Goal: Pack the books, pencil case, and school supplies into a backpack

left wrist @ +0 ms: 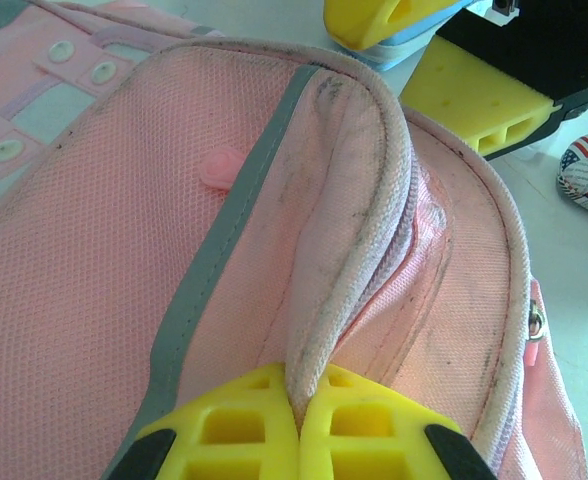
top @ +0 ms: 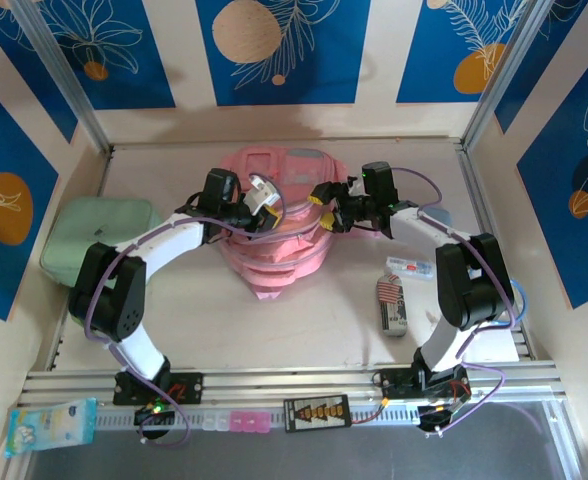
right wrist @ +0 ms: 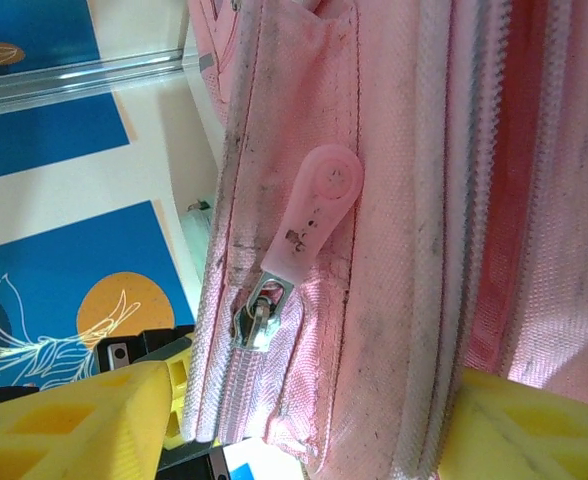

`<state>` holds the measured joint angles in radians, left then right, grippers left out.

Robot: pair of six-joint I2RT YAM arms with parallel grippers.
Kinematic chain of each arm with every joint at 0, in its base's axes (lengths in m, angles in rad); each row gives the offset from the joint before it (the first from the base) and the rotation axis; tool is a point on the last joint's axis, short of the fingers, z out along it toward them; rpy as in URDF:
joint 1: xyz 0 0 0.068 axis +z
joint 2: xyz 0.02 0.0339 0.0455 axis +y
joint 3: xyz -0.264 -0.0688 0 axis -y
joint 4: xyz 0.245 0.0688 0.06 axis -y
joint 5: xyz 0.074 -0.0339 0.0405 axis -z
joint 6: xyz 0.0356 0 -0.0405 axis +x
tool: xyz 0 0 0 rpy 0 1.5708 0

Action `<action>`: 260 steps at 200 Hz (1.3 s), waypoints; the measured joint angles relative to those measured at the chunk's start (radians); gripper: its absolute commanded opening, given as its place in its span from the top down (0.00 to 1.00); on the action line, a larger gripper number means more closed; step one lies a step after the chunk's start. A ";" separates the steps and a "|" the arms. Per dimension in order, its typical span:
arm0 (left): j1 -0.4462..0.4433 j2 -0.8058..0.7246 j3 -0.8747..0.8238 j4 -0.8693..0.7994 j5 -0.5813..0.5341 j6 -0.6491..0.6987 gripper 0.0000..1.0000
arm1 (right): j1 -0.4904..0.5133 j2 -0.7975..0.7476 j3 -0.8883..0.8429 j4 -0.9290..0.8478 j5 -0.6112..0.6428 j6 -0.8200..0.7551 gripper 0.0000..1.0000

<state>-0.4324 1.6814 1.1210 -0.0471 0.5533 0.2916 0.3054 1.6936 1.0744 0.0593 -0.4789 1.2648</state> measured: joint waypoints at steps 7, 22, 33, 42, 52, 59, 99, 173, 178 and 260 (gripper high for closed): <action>0.000 0.000 0.000 -0.001 0.000 0.003 0.99 | 0.002 0.000 0.000 0.000 -0.001 0.002 0.32; 0.000 0.000 0.000 -0.003 0.000 0.004 0.97 | 0.010 0.007 0.006 -0.002 -0.008 0.010 0.32; 0.000 0.000 0.000 -0.005 0.000 0.003 0.90 | 0.020 0.026 0.023 -0.002 -0.019 0.018 0.35; 0.000 0.000 0.000 -0.005 -0.001 0.003 0.86 | 0.030 0.045 0.036 -0.002 -0.023 0.027 0.38; 0.000 -0.003 0.000 -0.005 -0.005 -0.001 0.78 | 0.041 0.063 0.046 0.000 -0.027 0.029 0.50; 0.000 -0.006 0.000 -0.006 -0.009 -0.008 0.69 | 0.048 0.076 0.050 0.000 -0.029 0.035 0.55; -0.002 -0.090 -0.003 -0.042 -0.144 -0.174 0.39 | 0.064 0.093 0.051 -0.002 -0.034 0.051 0.74; -0.158 -0.232 -0.061 -0.219 -0.299 -0.625 0.33 | 0.080 0.090 0.052 -0.008 -0.010 0.020 0.78; -0.179 -0.231 -0.061 -0.227 -0.304 -0.648 0.34 | 0.082 0.089 0.053 -0.010 -0.007 0.019 0.78; -0.350 -0.109 0.023 -0.278 -0.505 -0.860 0.56 | 0.087 0.083 0.056 -0.023 0.008 0.000 0.78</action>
<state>-0.7826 1.5726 1.1439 -0.3248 0.0486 -0.5686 0.3927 1.7763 1.1305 0.0364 -0.4706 1.2644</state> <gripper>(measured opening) 0.458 0.222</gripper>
